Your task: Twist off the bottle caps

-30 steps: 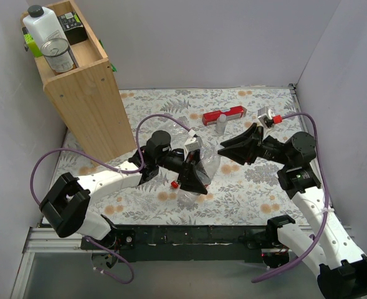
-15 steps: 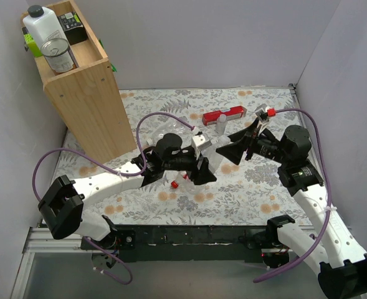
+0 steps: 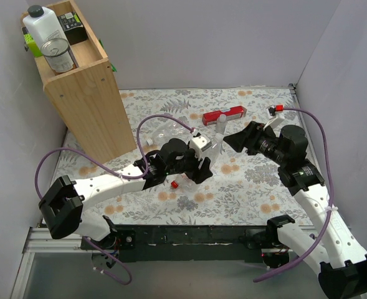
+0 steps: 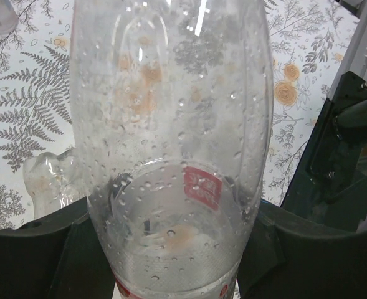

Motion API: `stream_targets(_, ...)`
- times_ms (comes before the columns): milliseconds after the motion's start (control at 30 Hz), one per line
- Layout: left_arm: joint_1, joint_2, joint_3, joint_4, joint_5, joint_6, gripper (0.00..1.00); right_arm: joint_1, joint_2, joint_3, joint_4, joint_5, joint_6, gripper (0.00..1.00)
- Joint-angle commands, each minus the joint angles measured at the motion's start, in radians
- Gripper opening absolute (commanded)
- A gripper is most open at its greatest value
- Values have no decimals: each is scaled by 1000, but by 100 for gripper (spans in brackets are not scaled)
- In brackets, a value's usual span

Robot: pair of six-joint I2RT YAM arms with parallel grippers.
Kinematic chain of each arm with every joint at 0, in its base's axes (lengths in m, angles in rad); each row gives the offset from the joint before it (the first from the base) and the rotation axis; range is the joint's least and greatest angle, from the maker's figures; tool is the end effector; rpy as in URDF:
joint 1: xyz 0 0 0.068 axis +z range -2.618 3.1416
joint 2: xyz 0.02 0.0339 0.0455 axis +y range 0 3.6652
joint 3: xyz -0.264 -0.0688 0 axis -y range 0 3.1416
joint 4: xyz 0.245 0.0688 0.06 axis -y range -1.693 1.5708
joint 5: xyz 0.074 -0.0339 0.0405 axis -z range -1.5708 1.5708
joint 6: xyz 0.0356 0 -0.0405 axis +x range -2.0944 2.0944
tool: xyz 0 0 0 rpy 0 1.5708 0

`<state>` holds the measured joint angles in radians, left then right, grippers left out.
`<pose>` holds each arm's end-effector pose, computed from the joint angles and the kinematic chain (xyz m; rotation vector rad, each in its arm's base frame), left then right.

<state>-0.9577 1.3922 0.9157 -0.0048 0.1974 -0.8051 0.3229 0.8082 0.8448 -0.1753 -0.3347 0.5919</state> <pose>0.1755 -0.2615 0.2638 0.3132 2.2846 -1.2212 0.1735 0.0704 0.3584 -0.0206 1.7985 0.9535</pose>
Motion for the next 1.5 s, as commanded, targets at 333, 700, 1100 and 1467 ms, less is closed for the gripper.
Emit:
stream_targets(333, -49, 14, 55, -57, -131, 50, 32, 65, 40, -36, 135, 20, 112, 70)
stream_targets(700, -67, 28, 66, -72, -153, 64, 32, 93, 86, -49, 165, -6, 121, 60)
stream_targets(1100, -64, 2, 54, -54, -78, 49, 34, 96, 86, -105, 238, -78, 115, 6)
stream_targets(1467, 52, -97, 14, 89, 505, 29, 35, 94, 13, -171, 433, -430, -72, 1)
